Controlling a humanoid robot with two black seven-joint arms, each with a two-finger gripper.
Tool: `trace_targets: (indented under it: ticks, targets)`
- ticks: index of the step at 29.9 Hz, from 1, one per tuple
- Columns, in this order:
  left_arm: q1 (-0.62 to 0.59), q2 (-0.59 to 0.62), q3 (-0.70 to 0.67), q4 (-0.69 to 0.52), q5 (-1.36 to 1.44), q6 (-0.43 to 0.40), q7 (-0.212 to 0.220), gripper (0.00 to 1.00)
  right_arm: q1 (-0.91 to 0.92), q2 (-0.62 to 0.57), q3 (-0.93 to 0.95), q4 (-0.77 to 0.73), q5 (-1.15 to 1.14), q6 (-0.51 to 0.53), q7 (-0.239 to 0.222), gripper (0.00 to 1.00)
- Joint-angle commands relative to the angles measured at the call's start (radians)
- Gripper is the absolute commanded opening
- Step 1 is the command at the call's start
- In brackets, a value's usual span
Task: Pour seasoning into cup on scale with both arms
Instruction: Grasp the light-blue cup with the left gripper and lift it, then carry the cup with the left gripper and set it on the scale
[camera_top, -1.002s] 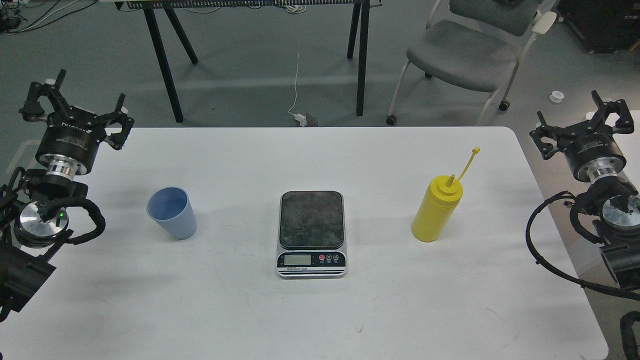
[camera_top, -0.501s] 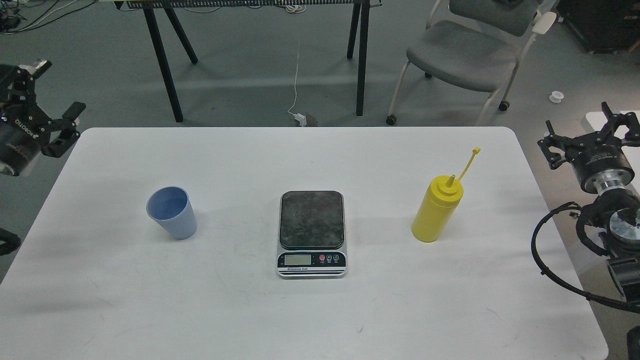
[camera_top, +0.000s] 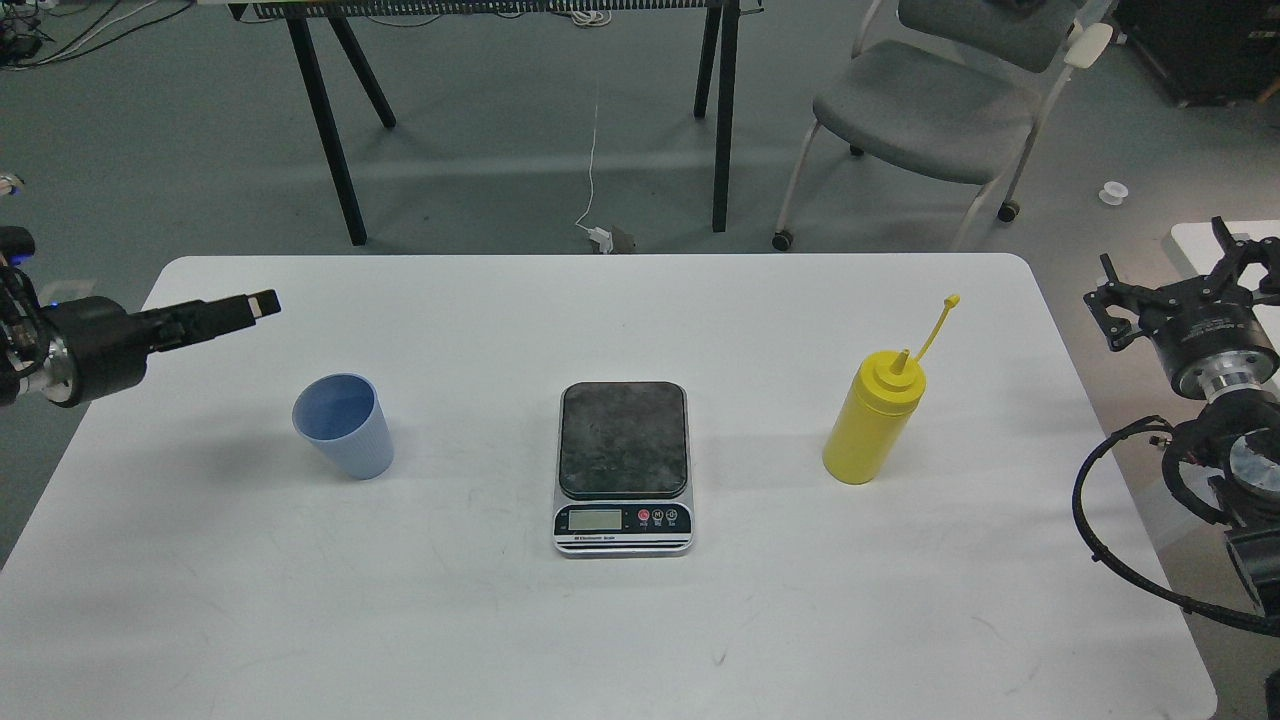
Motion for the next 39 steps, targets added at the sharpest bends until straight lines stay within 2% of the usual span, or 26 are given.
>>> trace_targets:
  ticks: [1, 3, 6, 10, 15, 19, 24, 30, 32, 36, 39]
  targets:
    - [-0.055, -0.029, 0.130, 0.010, 0.121, 0.075, -0.004, 0.89, -0.004, 0.000, 0.000, 0.003, 0.000, 0.000, 0.002, 1.00]
    - [-0.077, -0.032, 0.224, 0.013, 0.144, 0.130, -0.004, 0.83, -0.006, -0.002, 0.000, 0.011, 0.000, 0.000, 0.005, 1.00]
    - [-0.126, -0.055, 0.351, 0.057, 0.155, 0.202, -0.001, 0.78, -0.015, -0.002, 0.000, 0.016, 0.000, 0.000, 0.005, 1.00]
    - [-0.159, -0.100, 0.442, 0.144, 0.154, 0.250, -0.005, 0.72, -0.018, -0.014, 0.000, 0.016, 0.000, 0.000, 0.005, 1.00]
    - [-0.161, -0.123, 0.459, 0.158, 0.149, 0.255, -0.009, 0.48, -0.020, -0.016, 0.000, 0.016, 0.000, 0.000, 0.005, 1.00]
    - [-0.159, -0.132, 0.460, 0.169, 0.151, 0.253, -0.009, 0.15, -0.021, -0.016, 0.002, 0.016, 0.000, 0.000, 0.007, 1.00]
    - [-0.161, -0.137, 0.460, 0.171, 0.143, 0.251, -0.009, 0.06, -0.030, -0.017, 0.005, 0.014, 0.000, 0.000, 0.005, 1.00]
    - [-0.210, -0.137, 0.456, 0.140, 0.092, 0.239, -0.009, 0.03, -0.037, -0.017, 0.008, 0.013, 0.000, 0.000, 0.007, 1.00]
    - [-0.264, -0.135, 0.457, 0.085, 0.075, 0.193, -0.009, 0.02, -0.043, -0.028, 0.011, 0.014, 0.000, 0.000, 0.008, 1.00]
    - [-0.411, -0.138, 0.456, -0.027, 0.071, 0.039, -0.009, 0.02, -0.050, -0.043, 0.020, 0.014, 0.000, 0.000, 0.011, 1.00]
    - [-0.483, -0.185, 0.459, -0.078, 0.091, -0.017, -0.009, 0.02, -0.050, -0.054, 0.020, 0.014, 0.000, 0.000, 0.013, 1.00]
